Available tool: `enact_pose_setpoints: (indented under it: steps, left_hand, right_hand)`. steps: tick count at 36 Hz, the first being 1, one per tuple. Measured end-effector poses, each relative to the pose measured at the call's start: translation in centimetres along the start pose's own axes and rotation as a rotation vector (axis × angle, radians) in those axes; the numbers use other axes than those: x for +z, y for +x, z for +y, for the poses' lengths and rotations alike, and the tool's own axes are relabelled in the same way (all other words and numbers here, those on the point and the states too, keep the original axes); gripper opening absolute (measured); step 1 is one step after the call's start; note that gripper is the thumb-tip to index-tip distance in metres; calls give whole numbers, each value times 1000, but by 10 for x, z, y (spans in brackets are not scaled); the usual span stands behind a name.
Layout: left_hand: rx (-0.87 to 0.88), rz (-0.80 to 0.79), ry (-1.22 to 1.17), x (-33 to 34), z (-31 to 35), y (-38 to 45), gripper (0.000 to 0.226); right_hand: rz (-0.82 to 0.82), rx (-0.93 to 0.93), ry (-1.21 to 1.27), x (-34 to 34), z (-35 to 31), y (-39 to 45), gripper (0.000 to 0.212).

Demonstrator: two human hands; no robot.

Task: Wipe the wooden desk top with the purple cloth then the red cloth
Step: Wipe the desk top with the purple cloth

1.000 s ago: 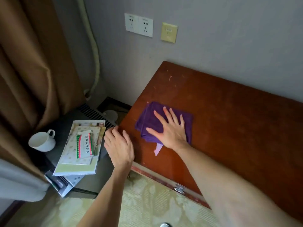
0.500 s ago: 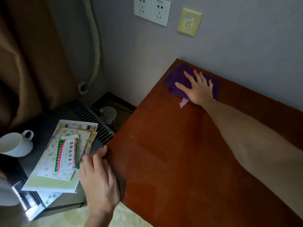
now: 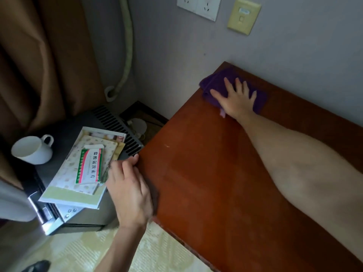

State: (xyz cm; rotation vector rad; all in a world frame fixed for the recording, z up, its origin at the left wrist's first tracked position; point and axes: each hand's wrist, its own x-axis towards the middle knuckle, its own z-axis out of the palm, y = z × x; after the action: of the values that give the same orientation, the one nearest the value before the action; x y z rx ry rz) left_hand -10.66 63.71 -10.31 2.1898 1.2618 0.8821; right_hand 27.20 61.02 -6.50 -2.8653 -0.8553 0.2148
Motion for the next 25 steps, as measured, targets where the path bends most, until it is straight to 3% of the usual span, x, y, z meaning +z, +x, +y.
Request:
enact_pose_setpoints:
  steps: [4, 9, 12, 14, 17, 25]
  left_hand:
    - [-32, -13, -47, -4, 4, 1, 29]
    - [-96, -118, -213, -20, 4, 5, 46]
    - [-205, -188, -418, -44, 8, 8, 42]
    - [-252, -189, -397, -58, 7, 11, 37]
    - [-265, -175, -322, -71, 8, 16, 32]
    - [-67, -192, -234, -49, 8, 18, 22]
  right_hand:
    - [-1, -151, -26, 14, -44, -69, 88]
    - [52, -277, -48, 42, -90, -186, 86]
    - [89, -312, -91, 63, -111, -258, 86]
    - [114, -320, -98, 71, -120, -290, 86]
    - [130, -328, -101, 73, -118, -305, 88]
    - [114, -325, -48, 63, -106, -283, 85]
